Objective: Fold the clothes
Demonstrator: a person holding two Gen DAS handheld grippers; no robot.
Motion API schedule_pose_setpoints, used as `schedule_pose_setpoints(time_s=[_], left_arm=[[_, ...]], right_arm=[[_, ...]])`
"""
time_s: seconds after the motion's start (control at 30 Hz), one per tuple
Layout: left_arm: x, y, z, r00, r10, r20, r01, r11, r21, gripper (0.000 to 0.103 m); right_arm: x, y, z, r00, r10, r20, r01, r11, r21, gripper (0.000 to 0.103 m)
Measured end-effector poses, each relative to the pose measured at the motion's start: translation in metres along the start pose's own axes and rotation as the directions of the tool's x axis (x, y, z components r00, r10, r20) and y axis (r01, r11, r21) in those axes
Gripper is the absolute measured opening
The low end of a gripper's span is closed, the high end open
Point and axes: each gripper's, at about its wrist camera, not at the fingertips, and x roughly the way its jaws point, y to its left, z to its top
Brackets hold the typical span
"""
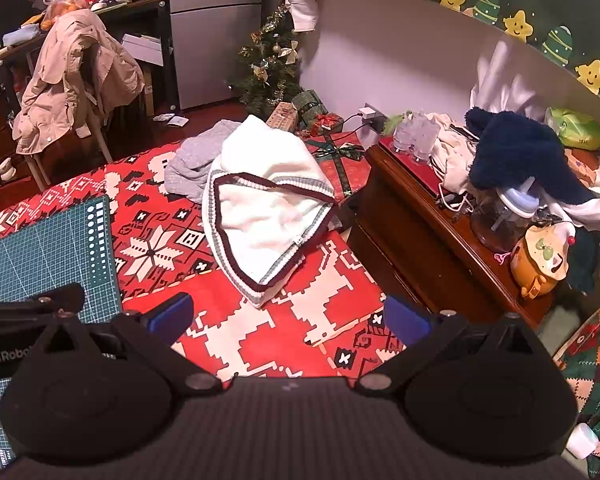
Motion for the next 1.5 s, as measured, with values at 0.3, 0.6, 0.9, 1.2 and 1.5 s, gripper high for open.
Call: schedule_pose_setpoints(time_s=[0.3,0.6,0.9,1.2,1.5], left_arm=[[-0.0001,0.0046,-0.0027,1.000,-0.003,0.002,0.003,1.000,-0.011,0.094],[-0.0013,0.0005,-0.0029,1.000,-0.007,-0.003,0.007,1.000,-0.005,0.094],[-0.0030,-0.0010,-0.0042,1.000,-0.006,-0.003,0.006,1.000,-0.011,0.094],[-0.0035,0.0015,-0.0063,1.000,-0.014,-0.004,0.014,1.000,-0.018,0.094],[-0.0045,0.0023,-0.0094,1.000,-0.021,-0.001,0.021,0.999,-0.025,0.094]], right_arm=[[0.0006,0.0015,0.0020,1.000,0.004,0.000,-0.004,1.000,-0.007,0.102],[-0.0005,-0.0003,-0.0035,1.000,0.005,0.001,-0.005,1.000,0.003,0.102],[-0.0016,0.0005,-0.0036,1.000,0.006,0.000,-0.006,1.000,-0.003,0.102],[-0.0032,0.0005,-0.0043,1.000,0.007,0.003,-0.007,1.000,-0.006,0.102],[-0.0047,0.0002,-0.0050,1.000,0.008,0.005,-0.008,1.000,-0.013,0.102]])
